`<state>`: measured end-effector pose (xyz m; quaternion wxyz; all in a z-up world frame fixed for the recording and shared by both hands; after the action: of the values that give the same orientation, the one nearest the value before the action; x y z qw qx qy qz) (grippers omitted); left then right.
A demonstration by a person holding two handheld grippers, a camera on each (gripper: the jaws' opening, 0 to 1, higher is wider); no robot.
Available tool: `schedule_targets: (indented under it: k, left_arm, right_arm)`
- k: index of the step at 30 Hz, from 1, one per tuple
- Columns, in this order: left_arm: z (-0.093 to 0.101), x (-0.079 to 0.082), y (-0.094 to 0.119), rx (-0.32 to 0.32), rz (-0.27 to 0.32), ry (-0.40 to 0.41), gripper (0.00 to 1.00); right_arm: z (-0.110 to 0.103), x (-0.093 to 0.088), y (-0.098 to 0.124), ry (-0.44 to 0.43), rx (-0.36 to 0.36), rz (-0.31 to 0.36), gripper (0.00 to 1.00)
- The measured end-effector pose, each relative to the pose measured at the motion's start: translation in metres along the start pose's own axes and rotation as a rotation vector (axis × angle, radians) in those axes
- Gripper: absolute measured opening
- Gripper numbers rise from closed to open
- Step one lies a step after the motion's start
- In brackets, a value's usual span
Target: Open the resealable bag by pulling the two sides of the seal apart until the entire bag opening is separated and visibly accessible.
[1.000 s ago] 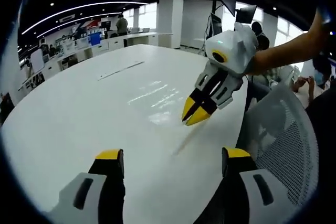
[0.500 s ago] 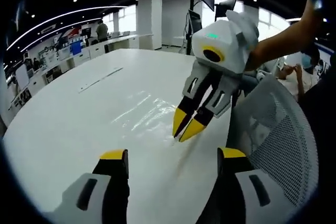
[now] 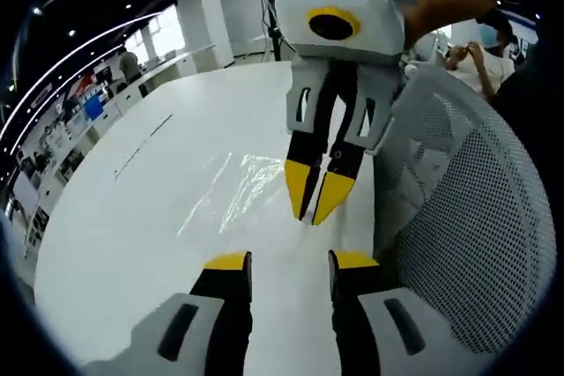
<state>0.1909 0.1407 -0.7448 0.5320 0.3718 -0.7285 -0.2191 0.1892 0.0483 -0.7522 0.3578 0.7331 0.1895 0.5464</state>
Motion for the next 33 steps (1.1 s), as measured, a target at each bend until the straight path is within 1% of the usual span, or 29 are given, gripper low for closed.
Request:
schedule_targets:
  k: [2, 4, 6, 9, 10, 12, 15, 18, 19, 20, 23, 25, 28, 30, 31, 33]
  left_arm:
    - [0.003, 0.001, -0.001, -0.001, -0.006, -0.017, 0.22]
    - [0.007, 0.004, -0.003, -0.013, -0.004, -0.055, 0.17]
    - [0.009, 0.007, -0.003, -0.015, -0.002, -0.08, 0.13]
    - [0.015, 0.014, -0.002, -0.04, 0.018, -0.115, 0.05]
    - [0.016, 0.015, -0.002, -0.042, 0.018, -0.124, 0.04]
    - [0.018, 0.014, -0.003, -0.04, 0.005, -0.156, 0.03]
    - [0.019, 0.012, -0.003, -0.052, 0.005, -0.184, 0.02]
    - [0.021, 0.014, 0.0, -0.062, 0.019, -0.271, 0.0]
    - [0.021, 0.014, 0.0, -0.062, 0.021, -0.28, 0.0]
    - [0.021, 0.013, 0.001, -0.059, 0.021, -0.309, 0.0]
    - [0.022, 0.014, 0.003, -0.067, 0.035, -0.332, 0.0]
    - [0.023, 0.014, 0.004, -0.077, 0.045, -0.337, 0.0]
    - [0.023, 0.014, 0.005, -0.082, 0.049, -0.339, 0.0]
    - [0.023, 0.015, 0.007, -0.089, 0.058, -0.345, 0.0]
    - [0.023, 0.016, 0.008, -0.088, 0.071, -0.362, 0.0]
    - [0.023, 0.015, 0.009, -0.09, 0.066, -0.358, 0.0]
  right_arm:
    - [-0.004, 0.0, 0.0, -0.004, 0.01, -0.003, 0.01]
    - [-0.007, -0.001, 0.001, -0.005, 0.018, -0.004, 0.01]
    - [-0.01, -0.001, 0.002, -0.005, 0.028, -0.006, 0.01]
    - [-0.011, -0.001, 0.002, -0.011, 0.032, -0.001, 0.01]
    - [-0.012, -0.001, 0.003, -0.014, 0.033, 0.001, 0.01]
    - [-0.013, -0.001, 0.003, -0.018, 0.037, 0.003, 0.01]
    - [-0.015, -0.002, 0.003, -0.017, 0.039, 0.003, 0.01]
    - [-0.018, -0.002, 0.003, -0.019, 0.027, 0.016, 0.01]
    - [-0.019, -0.001, 0.004, -0.014, 0.021, 0.023, 0.01]
    - [-0.021, -0.001, 0.004, -0.006, 0.01, 0.031, 0.01]
    - [-0.024, -0.002, 0.003, 0.024, -0.004, 0.034, 0.01]
    - [-0.025, 0.0, 0.002, 0.004, -0.011, 0.048, 0.01]
    - [-0.027, 0.0, 0.001, 0.015, -0.021, 0.053, 0.01]
    - [-0.027, 0.001, 0.0, 0.032, -0.026, 0.047, 0.0]
    - [-0.027, 0.001, 0.0, 0.02, -0.033, 0.031, 0.0]
    - [-0.029, 0.003, 0.0, 0.031, -0.041, 0.026, 0.0]
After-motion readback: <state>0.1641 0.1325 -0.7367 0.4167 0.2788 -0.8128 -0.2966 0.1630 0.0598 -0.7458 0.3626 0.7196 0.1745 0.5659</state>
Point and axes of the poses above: the point that each gripper's makers call its tool centre point, and the gripper's own axes: y roughly backward along the fingers, z roughly to its right, x roughly out of its top, the point moved 6 cm from there along y, roughly backward along the fingers, and after that the axes turned 15 degrees about -y, right-handed, at the moved point
